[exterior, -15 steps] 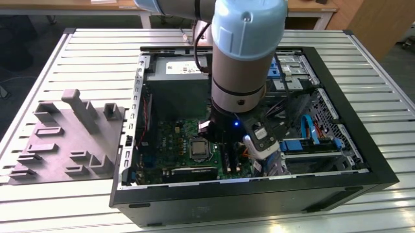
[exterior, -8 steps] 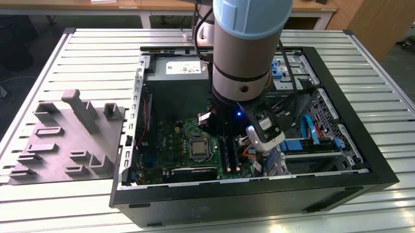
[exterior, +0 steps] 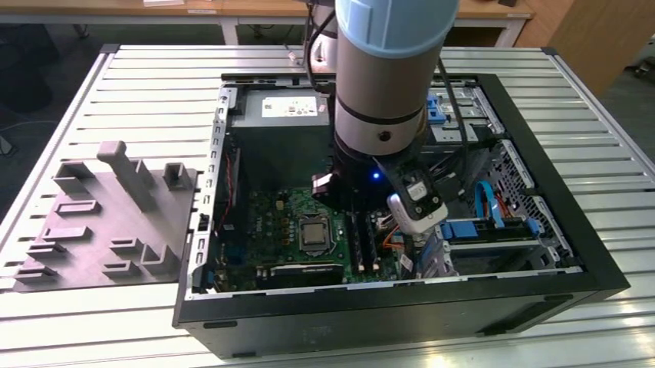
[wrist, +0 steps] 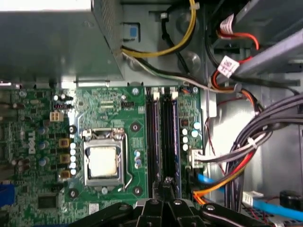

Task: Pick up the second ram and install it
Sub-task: 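Press down the second ram until it locks into place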

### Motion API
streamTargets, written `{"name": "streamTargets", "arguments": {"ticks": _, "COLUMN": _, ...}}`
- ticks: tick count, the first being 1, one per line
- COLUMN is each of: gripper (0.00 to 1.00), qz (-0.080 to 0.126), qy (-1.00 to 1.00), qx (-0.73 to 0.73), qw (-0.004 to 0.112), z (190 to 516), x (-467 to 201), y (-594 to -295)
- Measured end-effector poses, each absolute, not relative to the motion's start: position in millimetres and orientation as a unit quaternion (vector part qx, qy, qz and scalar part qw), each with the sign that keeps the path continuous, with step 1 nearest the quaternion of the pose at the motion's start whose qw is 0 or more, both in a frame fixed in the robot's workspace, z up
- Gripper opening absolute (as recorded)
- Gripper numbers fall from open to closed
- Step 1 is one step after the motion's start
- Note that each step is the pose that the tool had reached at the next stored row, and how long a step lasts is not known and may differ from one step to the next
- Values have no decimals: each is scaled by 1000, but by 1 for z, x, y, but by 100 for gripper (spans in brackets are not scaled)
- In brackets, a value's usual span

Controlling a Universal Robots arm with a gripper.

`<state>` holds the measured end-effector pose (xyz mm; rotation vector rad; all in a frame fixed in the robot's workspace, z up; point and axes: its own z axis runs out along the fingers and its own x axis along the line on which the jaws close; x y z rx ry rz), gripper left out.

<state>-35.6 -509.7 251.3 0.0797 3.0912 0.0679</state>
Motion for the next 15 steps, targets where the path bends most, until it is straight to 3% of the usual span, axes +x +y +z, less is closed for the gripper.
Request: {"name": "streamTargets", "arguments": {"ticks": 15, "gripper": 10, "qz": 22, "qy": 999, "qx": 26, "qw": 24, "z": 254, "x": -36, "y": -499}}
